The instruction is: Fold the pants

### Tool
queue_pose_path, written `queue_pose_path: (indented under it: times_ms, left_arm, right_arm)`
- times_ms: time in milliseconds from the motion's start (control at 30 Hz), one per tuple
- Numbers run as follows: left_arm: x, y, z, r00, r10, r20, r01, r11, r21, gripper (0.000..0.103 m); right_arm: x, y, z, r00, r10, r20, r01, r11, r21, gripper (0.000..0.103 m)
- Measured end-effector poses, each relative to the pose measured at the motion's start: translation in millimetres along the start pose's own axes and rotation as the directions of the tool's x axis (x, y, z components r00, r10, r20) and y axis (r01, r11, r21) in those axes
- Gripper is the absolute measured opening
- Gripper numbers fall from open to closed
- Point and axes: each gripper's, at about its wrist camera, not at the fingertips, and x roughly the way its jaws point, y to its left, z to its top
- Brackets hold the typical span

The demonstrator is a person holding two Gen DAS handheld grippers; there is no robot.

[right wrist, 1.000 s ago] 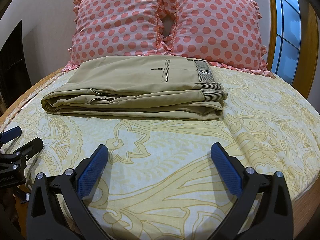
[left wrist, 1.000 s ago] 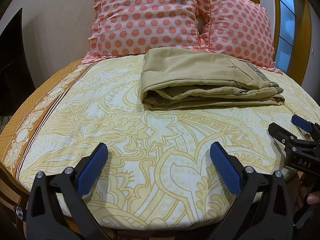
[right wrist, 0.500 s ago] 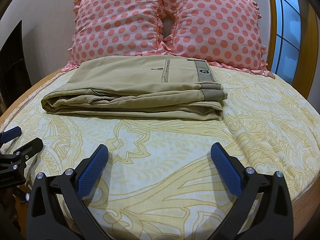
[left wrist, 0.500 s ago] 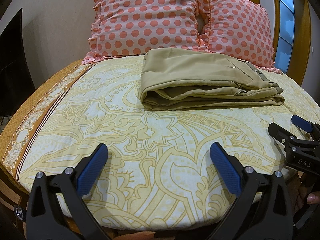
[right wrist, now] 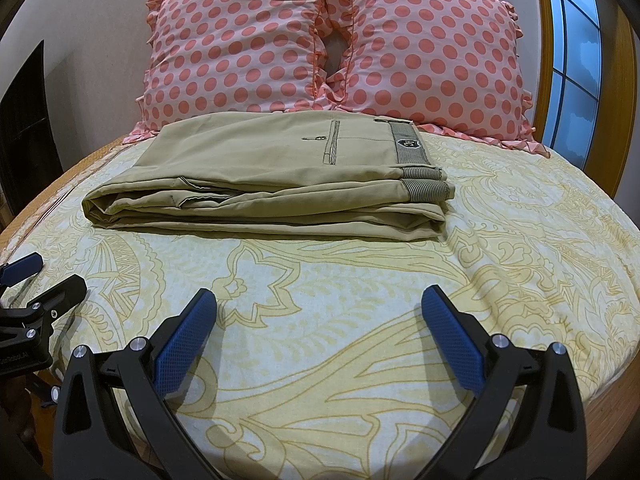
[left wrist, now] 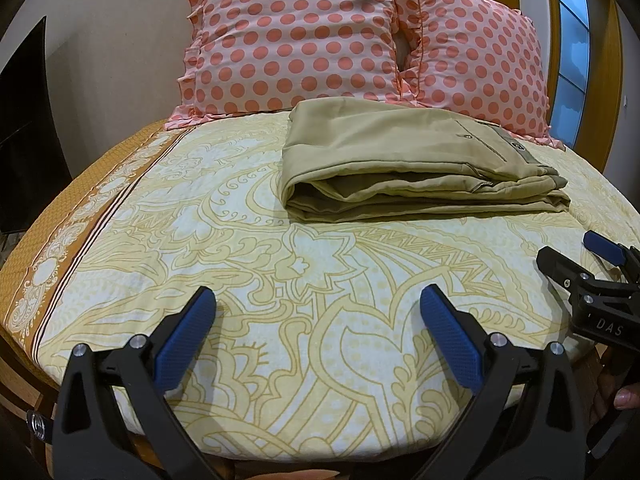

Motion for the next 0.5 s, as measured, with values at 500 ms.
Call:
queue_pose_path:
  times_ms: [500]
  left_arm:
    - [-0.5,-3.3,-0.6,1.000,0.005,0.001,-0.005,1.000,-0.004,0.101]
  right_arm:
    - [0.2,0.3,-0.4,1.000,-0.001,0.001,0.001,1.000,0.001,0.102]
